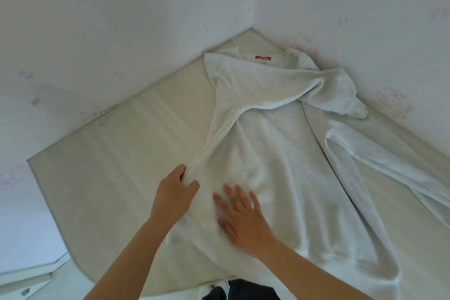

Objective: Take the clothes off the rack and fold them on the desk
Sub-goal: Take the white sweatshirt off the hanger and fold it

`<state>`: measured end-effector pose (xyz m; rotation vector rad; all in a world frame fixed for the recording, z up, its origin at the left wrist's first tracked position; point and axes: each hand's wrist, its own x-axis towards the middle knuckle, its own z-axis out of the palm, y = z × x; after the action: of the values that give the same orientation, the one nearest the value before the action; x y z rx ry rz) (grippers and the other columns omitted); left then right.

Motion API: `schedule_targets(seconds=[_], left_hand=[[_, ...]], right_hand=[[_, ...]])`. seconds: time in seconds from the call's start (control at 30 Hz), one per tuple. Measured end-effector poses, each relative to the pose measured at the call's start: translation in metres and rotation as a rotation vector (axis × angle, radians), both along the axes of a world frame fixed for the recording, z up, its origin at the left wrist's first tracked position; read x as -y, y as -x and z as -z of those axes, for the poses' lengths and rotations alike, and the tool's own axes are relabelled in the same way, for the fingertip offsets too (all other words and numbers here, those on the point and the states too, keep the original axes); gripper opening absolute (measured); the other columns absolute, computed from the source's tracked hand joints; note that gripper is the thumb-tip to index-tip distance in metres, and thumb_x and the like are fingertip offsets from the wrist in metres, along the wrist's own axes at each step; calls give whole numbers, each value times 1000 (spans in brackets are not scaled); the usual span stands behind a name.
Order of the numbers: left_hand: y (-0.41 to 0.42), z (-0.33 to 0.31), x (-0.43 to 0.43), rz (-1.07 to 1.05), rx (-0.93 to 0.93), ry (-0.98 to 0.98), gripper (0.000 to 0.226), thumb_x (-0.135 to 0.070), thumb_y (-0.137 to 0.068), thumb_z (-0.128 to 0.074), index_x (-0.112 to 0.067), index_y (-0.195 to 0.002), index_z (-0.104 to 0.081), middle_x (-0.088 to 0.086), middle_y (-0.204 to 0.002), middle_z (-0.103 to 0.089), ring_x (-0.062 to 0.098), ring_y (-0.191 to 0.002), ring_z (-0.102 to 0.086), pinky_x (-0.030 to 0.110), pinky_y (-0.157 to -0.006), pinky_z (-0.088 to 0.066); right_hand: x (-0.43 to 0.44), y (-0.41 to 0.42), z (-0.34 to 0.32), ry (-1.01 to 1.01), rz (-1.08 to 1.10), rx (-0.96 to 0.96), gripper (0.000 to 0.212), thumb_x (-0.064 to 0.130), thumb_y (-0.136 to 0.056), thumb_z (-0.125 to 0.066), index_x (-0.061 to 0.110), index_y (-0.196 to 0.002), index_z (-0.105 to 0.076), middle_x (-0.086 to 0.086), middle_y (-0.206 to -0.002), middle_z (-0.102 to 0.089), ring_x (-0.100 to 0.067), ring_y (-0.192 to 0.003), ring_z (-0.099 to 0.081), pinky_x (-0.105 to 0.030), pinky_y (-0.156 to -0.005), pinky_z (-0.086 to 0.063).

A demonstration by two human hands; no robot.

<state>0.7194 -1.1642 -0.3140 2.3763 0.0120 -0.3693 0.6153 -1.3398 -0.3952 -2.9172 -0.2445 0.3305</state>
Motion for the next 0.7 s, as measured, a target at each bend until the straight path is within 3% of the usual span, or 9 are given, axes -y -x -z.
schedule_targets(seconds=[0.07,0.13,0.17,0.3,0.37,0.43,0.53,0.63,0.7], left_hand=[[3,-24,4,68,37,164,21,-21,-79,-68,-15,-76,-48,-1,-69,-55,9,-58,-48,17,-54,-38],[13,-36,6,195,-32,257,17,-24,-81,-70,-20,-80,-53,-7,-72,-60,5,-60,-53,15,-57,-41],[21,-36,4,248,-79,270,14,-27,-84,-69,-22,-83,-56,-9,-72,-61,4,-59,-55,17,-56,-43],[48,-17,-12,345,-353,405,15,-31,-98,-52,-22,-99,-64,-3,-84,-68,13,-62,-64,24,-58,-51],[68,4,-23,442,-310,310,16,-33,-99,-48,-30,-102,-64,-12,-94,-67,4,-77,-65,24,-71,-53],[91,26,-31,608,-154,99,19,-46,-95,-51,-40,-110,-58,-24,-108,-57,-4,-97,-54,22,-86,-46],[121,46,-38,825,12,-183,58,-70,-77,-51,-40,-127,-46,-21,-122,-37,1,-112,-36,23,-98,-37],[139,53,-43,922,234,-337,80,-75,-58,-54,-35,-127,-47,-11,-118,-42,10,-105,-44,27,-94,-43],[146,58,-42,948,344,-354,83,-68,-49,-61,-32,-123,-51,-6,-112,-48,13,-97,-47,28,-89,-45]], right_hand=[[-21,4,-2,-38,-143,-48,62,42,-96,-27,24,-154,-15,-2,-159,-22,-27,-145,-23,-54,-115,-23],[-30,5,-1,-14,-267,-85,62,44,-97,-16,23,-154,-4,-1,-160,-3,-28,-148,-4,-54,-117,-4],[-30,9,-4,12,-285,-96,62,47,-96,-13,24,-154,-7,0,-160,-2,-27,-148,-1,-53,-117,0],[-11,47,-9,47,-68,-41,55,43,-96,-28,25,-146,-39,0,-152,-39,-22,-142,-32,-47,-116,-28],[3,80,-3,-1,64,-30,55,40,-97,-31,21,-147,-37,0,-153,-36,-20,-142,-32,-40,-112,-24],[16,112,1,-38,146,9,51,36,-100,-30,22,-149,-33,4,-156,-28,-16,-144,-28,-34,-112,-21],[29,140,-4,-137,249,73,40,33,-101,-31,30,-137,-49,12,-148,-41,-9,-136,-36,-24,-112,-19],[26,142,-16,-241,353,123,42,53,-100,-25,34,-115,-60,21,-122,-50,-4,-120,-46,-12,-106,-16],[19,133,-22,-258,414,85,55,73,-90,-20,38,-105,-60,28,-109,-47,4,-114,-41,-16,-104,-16]])
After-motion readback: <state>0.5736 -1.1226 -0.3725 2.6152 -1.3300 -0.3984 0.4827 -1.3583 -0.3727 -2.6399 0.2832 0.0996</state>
